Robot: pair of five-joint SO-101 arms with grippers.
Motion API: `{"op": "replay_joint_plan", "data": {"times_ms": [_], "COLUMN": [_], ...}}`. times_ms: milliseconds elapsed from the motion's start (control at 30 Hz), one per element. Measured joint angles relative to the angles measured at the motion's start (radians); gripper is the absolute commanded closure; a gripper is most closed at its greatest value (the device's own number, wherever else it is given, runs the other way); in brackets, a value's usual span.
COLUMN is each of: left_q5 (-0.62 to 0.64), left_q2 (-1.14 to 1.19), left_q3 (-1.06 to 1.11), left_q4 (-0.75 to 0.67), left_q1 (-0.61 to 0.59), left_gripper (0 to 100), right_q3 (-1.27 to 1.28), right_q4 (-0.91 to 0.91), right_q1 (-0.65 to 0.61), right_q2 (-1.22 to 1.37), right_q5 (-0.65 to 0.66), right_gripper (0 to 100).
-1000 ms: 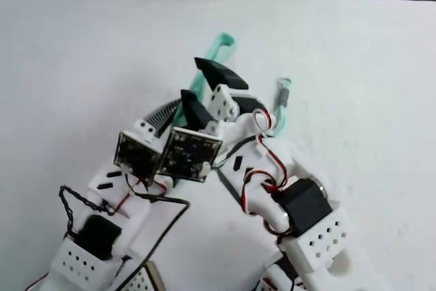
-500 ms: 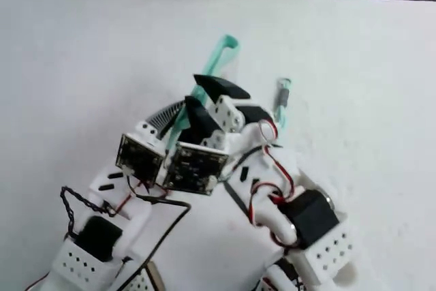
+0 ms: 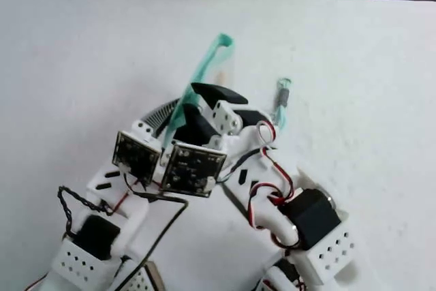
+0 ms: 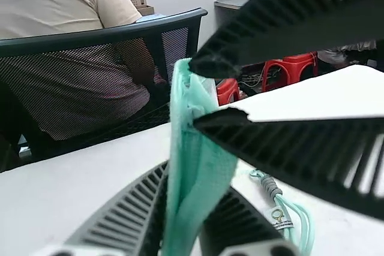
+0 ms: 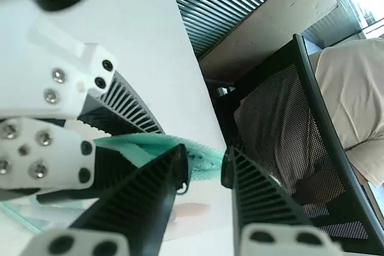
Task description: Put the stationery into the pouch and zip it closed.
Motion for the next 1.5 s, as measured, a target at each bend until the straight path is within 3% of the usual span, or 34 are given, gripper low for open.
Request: {"op": "replay_joint_plan", "data": {"times_ms": [267,500,667,800,1300,1500], "left_q5": [0.000,0.000,0.000,0.000,0.000,0.000], "left_q2": [0.000,0.000,0.000,0.000,0.000,0.000], "left_q3": [0.005,0.006,0.006,0.006,0.009,0.008], "left_q4": [0.002,0.002,0.002,0.002,0.003,0.003], "left_q1": [0.000,-0.002,-0.003,-0.003,0.000,-0.002], "left_gripper": [98,98,98,98,98,98], "right_q3": [-0.002,-0.006,-0.018,-0.023,-0.040,-0.041], "right_q4": [0.020,0.077,0.081,0.092,0.232,0.249], "right_q1": [-0.009,-0.009,-0.009,-0.009,0.012,0.020], "right_q2": [0.015,0.080,0.097,0.098,0.098,0.098], "right_q5": [0.000,0.084,0.095,0.138,0.281,0.325], "right_gripper": [84.8,85.3,93.2,93.6,86.3,96.5]}}
